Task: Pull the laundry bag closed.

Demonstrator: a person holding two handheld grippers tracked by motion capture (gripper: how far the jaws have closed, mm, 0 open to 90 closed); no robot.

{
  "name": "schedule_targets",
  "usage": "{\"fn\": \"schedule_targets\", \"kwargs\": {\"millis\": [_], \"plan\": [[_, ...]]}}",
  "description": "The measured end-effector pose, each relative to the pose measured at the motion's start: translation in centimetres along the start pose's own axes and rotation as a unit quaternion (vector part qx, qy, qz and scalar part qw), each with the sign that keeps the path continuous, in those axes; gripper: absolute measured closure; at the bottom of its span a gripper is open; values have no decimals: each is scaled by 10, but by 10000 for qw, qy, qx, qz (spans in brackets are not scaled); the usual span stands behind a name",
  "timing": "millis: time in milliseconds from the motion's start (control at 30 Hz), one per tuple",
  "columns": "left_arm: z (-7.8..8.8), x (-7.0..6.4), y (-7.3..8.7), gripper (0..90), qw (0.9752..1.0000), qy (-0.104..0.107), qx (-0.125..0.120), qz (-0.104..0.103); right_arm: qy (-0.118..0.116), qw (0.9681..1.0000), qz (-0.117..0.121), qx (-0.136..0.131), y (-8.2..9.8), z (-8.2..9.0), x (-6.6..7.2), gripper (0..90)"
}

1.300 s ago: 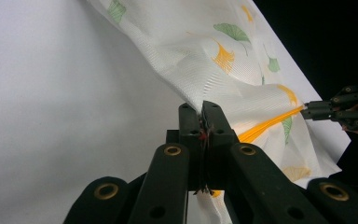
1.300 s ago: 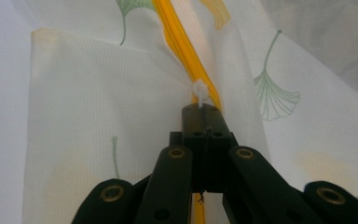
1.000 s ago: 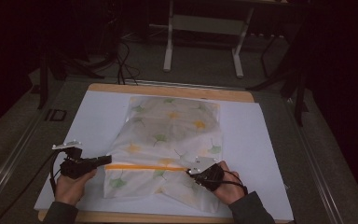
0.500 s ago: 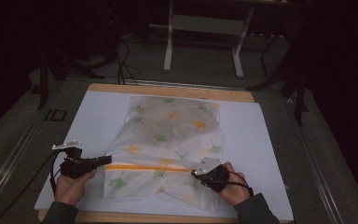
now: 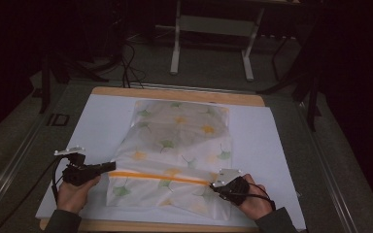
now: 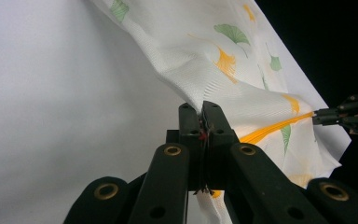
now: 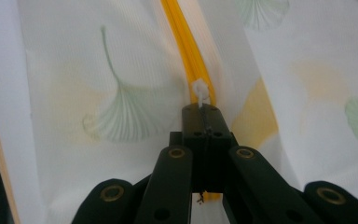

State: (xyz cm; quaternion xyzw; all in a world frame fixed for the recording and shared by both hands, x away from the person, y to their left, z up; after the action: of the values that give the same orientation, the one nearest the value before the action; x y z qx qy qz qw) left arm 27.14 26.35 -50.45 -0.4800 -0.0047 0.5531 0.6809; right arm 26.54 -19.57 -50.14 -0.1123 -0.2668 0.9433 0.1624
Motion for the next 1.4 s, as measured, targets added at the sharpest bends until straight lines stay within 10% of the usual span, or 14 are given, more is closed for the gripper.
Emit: {"fn": "schedule_targets", "kwargs": {"millis": [467,800,1400], "plan": [[-5,1,2,889,10000,-12,80,21,99,9986,-478,195,48,22,-17,900],[-5,-1,3,884,9998,-45,160,-104,123,9985,-494,205,49,18,-17,894],[0,0,2,815,9997,-208,32,-146,452,9897,-1182,-662,50,39,-36,650]]}}
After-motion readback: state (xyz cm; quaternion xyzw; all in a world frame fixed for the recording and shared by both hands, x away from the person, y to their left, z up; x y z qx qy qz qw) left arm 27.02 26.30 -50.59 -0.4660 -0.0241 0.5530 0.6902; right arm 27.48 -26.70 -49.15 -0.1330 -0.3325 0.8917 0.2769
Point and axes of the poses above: each handheld gripper's, and its own axes: z roughly backward along the jaws, y roughly out of its underside, x roughly to its left, the point moved 1 cm from there along -z, roughly forward along the jaws, and after that the axes turned 4 degrees about -y, right-handed, at the moved point
